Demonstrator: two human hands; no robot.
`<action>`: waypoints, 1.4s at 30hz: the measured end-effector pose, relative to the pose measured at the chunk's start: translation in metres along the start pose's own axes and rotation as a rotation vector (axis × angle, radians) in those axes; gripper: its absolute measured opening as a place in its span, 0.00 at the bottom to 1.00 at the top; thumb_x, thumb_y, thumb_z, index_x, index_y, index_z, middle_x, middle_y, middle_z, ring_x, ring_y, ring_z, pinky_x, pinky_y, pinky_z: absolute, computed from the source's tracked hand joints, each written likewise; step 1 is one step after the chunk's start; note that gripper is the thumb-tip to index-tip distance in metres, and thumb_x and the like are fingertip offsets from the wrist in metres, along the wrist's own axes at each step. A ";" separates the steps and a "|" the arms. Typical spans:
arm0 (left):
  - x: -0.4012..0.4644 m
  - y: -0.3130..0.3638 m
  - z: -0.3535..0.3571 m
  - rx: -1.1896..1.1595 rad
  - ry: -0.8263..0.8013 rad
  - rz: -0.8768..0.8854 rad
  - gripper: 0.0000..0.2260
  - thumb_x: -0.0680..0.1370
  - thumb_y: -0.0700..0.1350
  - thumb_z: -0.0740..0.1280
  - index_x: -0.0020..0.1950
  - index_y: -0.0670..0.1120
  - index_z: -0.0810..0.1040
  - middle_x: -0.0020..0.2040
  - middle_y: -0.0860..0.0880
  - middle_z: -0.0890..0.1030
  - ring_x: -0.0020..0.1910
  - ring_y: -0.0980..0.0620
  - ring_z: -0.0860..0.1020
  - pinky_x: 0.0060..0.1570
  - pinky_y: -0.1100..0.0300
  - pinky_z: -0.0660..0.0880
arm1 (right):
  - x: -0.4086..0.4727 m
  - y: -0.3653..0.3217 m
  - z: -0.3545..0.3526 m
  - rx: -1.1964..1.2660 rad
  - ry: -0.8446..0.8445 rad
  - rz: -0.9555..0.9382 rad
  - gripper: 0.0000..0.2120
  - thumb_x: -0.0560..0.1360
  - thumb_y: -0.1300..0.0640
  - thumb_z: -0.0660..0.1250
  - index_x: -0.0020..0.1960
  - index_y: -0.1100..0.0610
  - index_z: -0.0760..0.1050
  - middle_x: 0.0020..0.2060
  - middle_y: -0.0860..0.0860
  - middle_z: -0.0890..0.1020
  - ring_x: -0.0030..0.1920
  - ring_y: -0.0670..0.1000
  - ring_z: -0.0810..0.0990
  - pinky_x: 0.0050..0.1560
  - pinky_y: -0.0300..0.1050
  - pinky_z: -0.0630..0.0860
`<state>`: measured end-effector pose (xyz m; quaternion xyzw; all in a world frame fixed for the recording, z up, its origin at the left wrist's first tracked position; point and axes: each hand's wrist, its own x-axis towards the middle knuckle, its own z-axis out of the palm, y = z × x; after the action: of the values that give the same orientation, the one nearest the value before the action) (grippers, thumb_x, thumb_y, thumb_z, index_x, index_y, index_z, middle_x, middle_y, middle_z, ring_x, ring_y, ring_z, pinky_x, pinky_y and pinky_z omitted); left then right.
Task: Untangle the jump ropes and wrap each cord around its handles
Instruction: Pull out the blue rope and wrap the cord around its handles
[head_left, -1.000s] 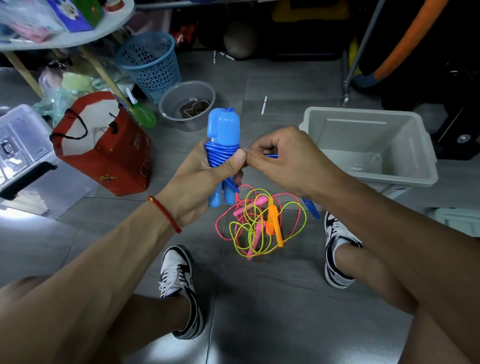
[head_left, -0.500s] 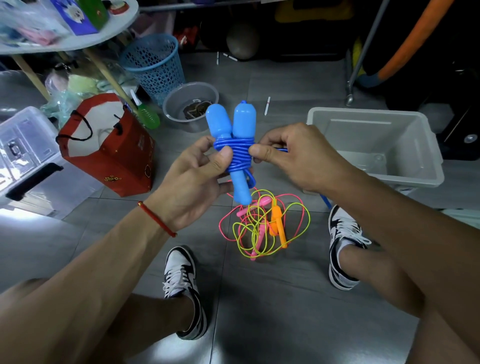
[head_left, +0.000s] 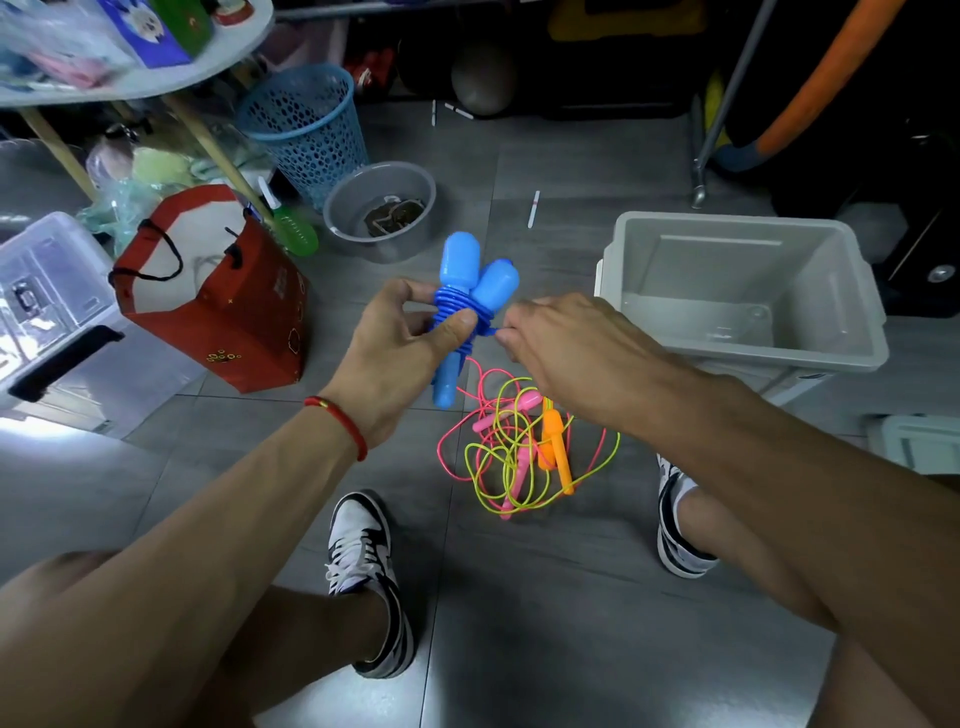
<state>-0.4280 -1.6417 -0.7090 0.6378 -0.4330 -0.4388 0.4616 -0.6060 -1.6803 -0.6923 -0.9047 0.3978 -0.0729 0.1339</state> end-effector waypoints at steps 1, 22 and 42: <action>0.001 -0.002 0.000 0.057 -0.012 -0.012 0.10 0.78 0.40 0.71 0.53 0.45 0.71 0.42 0.45 0.85 0.35 0.54 0.82 0.35 0.60 0.78 | -0.001 0.000 0.000 -0.055 0.005 -0.035 0.11 0.85 0.49 0.52 0.47 0.53 0.65 0.46 0.54 0.77 0.46 0.61 0.79 0.40 0.50 0.67; -0.016 -0.003 -0.001 0.827 -0.506 0.355 0.15 0.71 0.58 0.76 0.50 0.50 0.84 0.40 0.56 0.79 0.40 0.54 0.76 0.42 0.59 0.72 | 0.008 0.019 -0.018 0.037 -0.033 -0.259 0.09 0.77 0.43 0.67 0.46 0.48 0.80 0.41 0.45 0.77 0.43 0.47 0.75 0.39 0.47 0.67; -0.020 0.026 -0.011 -0.195 -0.388 0.125 0.28 0.65 0.40 0.81 0.56 0.41 0.68 0.37 0.41 0.83 0.30 0.47 0.79 0.32 0.56 0.77 | 0.003 0.042 0.000 1.354 -0.357 0.103 0.04 0.76 0.61 0.68 0.42 0.59 0.76 0.30 0.51 0.73 0.28 0.45 0.67 0.29 0.37 0.63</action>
<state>-0.4261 -1.6258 -0.6788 0.4658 -0.5078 -0.5638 0.4552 -0.6336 -1.7099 -0.7048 -0.6004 0.2792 -0.1487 0.7345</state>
